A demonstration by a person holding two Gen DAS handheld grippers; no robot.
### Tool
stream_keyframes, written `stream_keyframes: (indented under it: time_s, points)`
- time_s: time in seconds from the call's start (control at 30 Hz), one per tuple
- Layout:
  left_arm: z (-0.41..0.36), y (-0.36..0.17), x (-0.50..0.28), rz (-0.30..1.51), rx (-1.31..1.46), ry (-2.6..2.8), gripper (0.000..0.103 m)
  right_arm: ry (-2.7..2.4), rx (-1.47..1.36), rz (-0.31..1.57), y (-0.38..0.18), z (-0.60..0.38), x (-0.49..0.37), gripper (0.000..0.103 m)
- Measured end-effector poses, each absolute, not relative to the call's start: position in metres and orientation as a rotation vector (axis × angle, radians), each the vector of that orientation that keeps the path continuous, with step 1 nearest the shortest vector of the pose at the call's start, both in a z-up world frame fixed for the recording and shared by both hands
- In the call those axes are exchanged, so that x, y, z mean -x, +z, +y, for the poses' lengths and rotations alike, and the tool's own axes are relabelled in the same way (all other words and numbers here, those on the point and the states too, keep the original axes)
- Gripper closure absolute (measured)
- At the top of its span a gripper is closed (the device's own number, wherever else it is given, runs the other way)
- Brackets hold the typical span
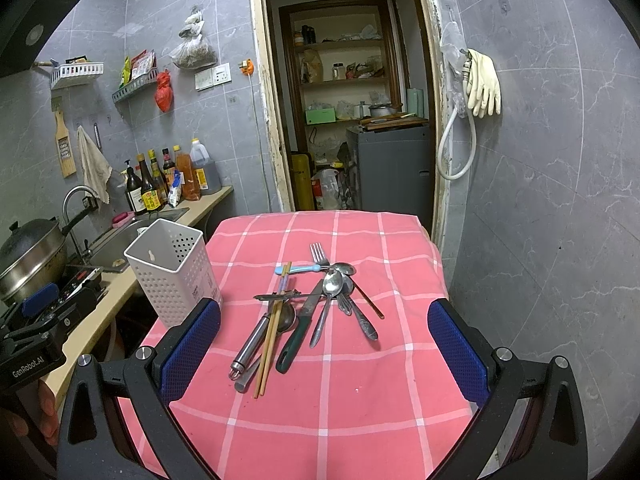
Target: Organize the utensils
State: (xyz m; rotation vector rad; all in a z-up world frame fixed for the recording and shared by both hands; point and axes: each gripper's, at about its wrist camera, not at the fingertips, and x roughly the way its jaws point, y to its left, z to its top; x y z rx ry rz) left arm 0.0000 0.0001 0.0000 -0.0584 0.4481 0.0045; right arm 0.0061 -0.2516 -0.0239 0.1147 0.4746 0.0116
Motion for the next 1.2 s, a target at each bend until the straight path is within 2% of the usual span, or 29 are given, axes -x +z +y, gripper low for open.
stream_keyframes:
  time_s: [0.7, 1.2]
  points:
    - [0.002, -0.023, 0.0, 0.479, 0.057, 0.007, 0.0, 0.02, -0.114, 0.497, -0.034, -0.246, -0.008, 0.001]
    - [0.001, -0.034, -0.011, 0.617, 0.061, -0.011, 0.0, -0.001, -0.131, 0.59, -0.045, -0.25, -0.014, 0.001]
